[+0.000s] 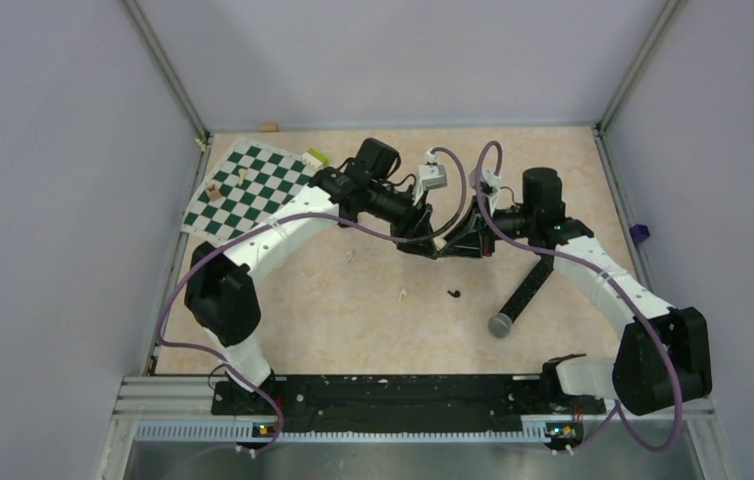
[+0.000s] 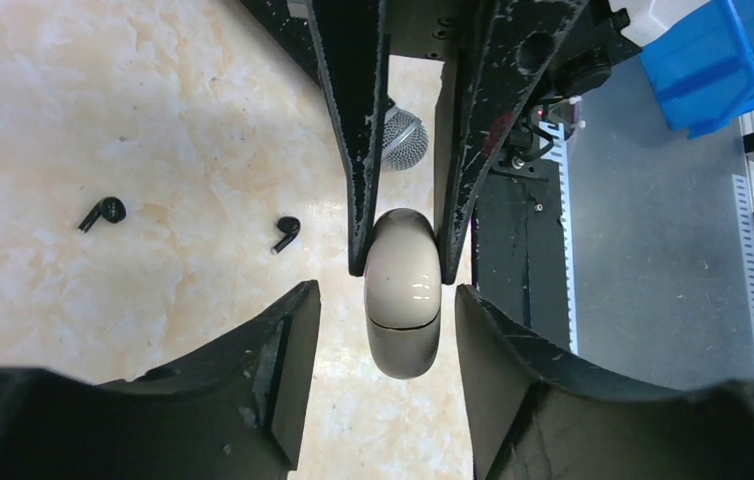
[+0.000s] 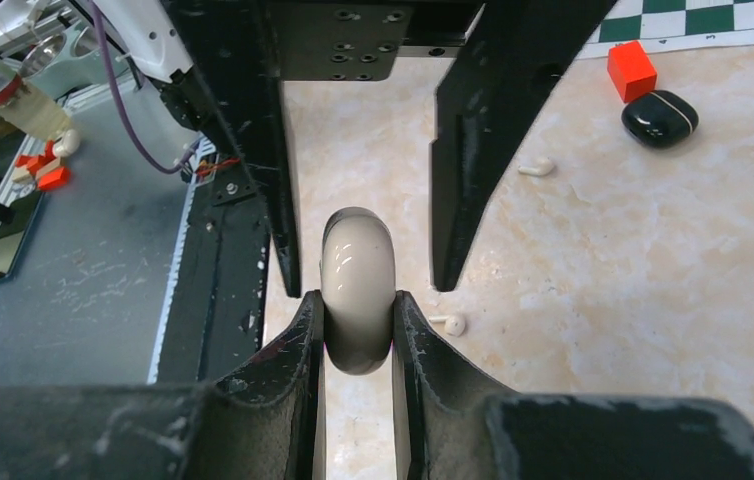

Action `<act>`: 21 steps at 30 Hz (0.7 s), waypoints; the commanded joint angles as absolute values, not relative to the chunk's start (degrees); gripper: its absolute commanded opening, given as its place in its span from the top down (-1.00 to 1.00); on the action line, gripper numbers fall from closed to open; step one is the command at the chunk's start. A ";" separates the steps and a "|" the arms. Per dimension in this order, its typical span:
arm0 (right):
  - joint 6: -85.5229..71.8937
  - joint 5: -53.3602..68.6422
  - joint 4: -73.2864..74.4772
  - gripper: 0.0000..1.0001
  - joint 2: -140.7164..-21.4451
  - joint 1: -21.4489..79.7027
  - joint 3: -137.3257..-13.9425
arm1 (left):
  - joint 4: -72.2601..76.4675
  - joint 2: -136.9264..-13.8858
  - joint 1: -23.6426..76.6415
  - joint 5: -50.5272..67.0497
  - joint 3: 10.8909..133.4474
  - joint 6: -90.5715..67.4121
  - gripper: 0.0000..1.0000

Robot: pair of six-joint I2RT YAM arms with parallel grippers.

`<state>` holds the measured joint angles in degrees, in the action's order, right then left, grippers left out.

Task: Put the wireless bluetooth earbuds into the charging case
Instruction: Pick up the charging case at the center of the board.

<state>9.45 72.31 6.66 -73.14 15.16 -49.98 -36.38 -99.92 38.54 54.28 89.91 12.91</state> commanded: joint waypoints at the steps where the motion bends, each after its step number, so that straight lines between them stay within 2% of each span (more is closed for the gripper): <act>1: 9.99 73.65 2.63 1.00 -70.73 13.74 -53.06 | -35.07 -98.75 39.00 51.53 91.37 13.99 -0.28; 8: 2.25 72.54 -7.75 1.00 -68.92 11.37 -49.92 | -34.34 -99.00 37.38 53.23 91.07 12.63 -0.77; 13: 0.44 72.77 -10.42 1.00 -69.06 10.99 -48.86 | -33.81 -99.42 36.89 56.01 90.70 12.02 -0.76; 21: -4.71 74.13 -14.84 1.00 -70.24 11.04 -47.62 | -28.48 -98.66 36.83 56.41 89.56 6.26 -0.52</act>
